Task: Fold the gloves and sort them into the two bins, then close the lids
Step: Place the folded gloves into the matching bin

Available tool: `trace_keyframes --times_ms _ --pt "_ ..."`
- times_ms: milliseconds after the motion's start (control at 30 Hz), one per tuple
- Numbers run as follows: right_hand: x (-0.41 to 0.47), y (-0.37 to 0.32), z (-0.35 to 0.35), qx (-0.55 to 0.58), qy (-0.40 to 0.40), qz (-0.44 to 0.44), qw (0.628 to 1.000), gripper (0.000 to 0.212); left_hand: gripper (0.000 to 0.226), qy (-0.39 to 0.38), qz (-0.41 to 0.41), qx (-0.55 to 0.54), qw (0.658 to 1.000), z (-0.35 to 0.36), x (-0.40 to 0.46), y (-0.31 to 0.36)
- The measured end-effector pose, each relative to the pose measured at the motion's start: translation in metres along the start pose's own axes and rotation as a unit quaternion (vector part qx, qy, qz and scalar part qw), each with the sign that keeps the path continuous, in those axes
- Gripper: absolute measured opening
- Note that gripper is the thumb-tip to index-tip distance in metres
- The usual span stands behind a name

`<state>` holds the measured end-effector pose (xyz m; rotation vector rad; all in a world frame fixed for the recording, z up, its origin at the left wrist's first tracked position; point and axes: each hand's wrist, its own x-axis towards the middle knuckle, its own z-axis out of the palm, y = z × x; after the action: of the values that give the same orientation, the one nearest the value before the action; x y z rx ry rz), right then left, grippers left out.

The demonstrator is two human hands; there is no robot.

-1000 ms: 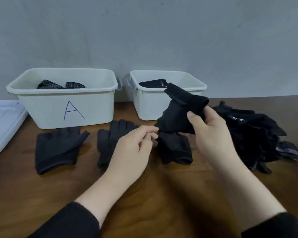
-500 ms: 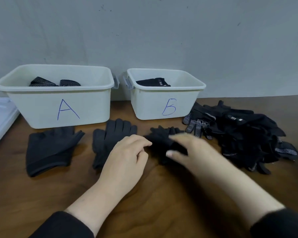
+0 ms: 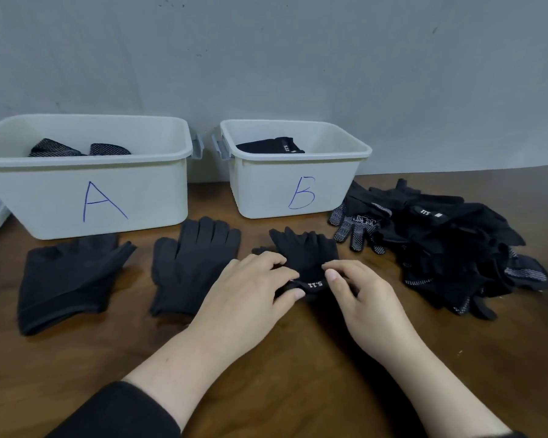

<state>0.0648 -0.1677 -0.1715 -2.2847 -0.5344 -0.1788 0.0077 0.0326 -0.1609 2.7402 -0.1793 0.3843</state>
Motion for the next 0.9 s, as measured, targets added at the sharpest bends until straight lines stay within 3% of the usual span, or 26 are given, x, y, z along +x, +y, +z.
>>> trace_keyframes --times_ms 267,533,633,900 --pt "0.002 0.003 0.001 0.039 0.007 0.025 0.999 0.023 0.027 0.058 0.0 -0.08 0.995 0.003 0.014 -0.001" --pt "0.003 0.004 0.001 0.08 0.024 0.055 0.995 0.014 0.042 -0.063 -0.012 -0.076 0.995 0.009 0.013 -0.009" --pt "0.004 -0.001 0.001 0.118 0.033 0.073 0.99 0.012 0.049 -0.061 -0.007 -0.063 0.996 0.012 0.012 -0.008" --pt "0.002 -0.012 0.001 0.131 0.017 0.076 0.988 0.017 0.038 -0.041 0.003 -0.028 0.999 0.015 0.017 -0.006"
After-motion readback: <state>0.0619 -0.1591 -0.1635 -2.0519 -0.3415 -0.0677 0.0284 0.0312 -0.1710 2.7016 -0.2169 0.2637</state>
